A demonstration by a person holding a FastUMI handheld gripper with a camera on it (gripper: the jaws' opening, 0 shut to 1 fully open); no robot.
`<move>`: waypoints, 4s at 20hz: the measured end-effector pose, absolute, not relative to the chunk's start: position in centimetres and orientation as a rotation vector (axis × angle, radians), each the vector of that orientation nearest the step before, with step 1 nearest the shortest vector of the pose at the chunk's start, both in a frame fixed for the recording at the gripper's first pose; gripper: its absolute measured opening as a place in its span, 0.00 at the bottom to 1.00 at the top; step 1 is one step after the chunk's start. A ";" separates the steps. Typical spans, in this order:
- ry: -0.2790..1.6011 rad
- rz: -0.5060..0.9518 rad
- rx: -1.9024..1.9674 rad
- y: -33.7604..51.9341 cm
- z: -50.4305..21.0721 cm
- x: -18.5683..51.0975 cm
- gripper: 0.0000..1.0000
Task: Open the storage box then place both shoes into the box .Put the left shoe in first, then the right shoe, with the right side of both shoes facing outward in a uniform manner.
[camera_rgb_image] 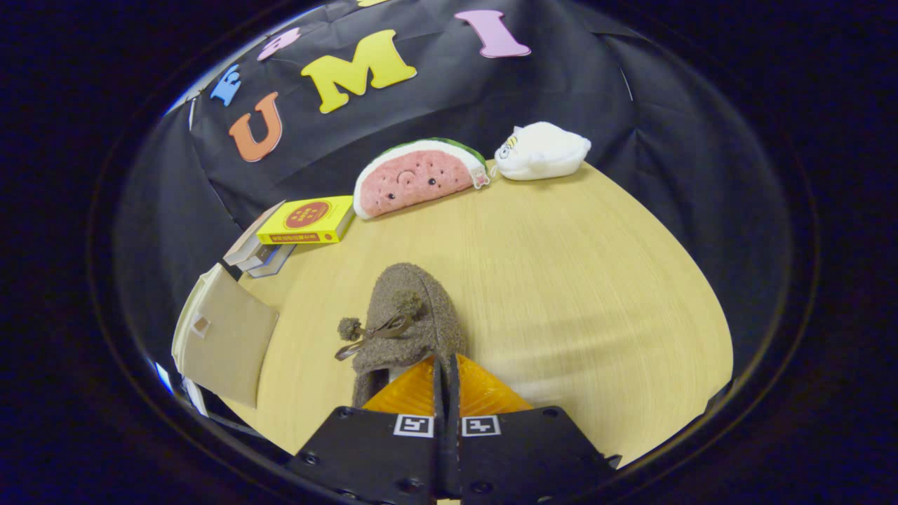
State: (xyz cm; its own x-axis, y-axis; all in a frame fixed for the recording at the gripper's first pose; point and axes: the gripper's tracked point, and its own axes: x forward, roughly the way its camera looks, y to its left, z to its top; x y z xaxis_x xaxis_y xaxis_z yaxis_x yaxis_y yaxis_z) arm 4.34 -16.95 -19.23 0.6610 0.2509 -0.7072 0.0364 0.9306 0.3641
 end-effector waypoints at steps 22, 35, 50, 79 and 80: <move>0.748 0.302 0.605 20.6 -1.1 6.4 0.00; 0.716 0.038 0.438 21.5 -6.6 6.2 0.00; 0.723 0.022 0.431 22.8 -6.9 4.4 0.28; 0.128 0.112 0.214 4.9 0.5 -6.3 0.95; 0.135 0.115 0.209 4.4 -0.5 -6.8 0.96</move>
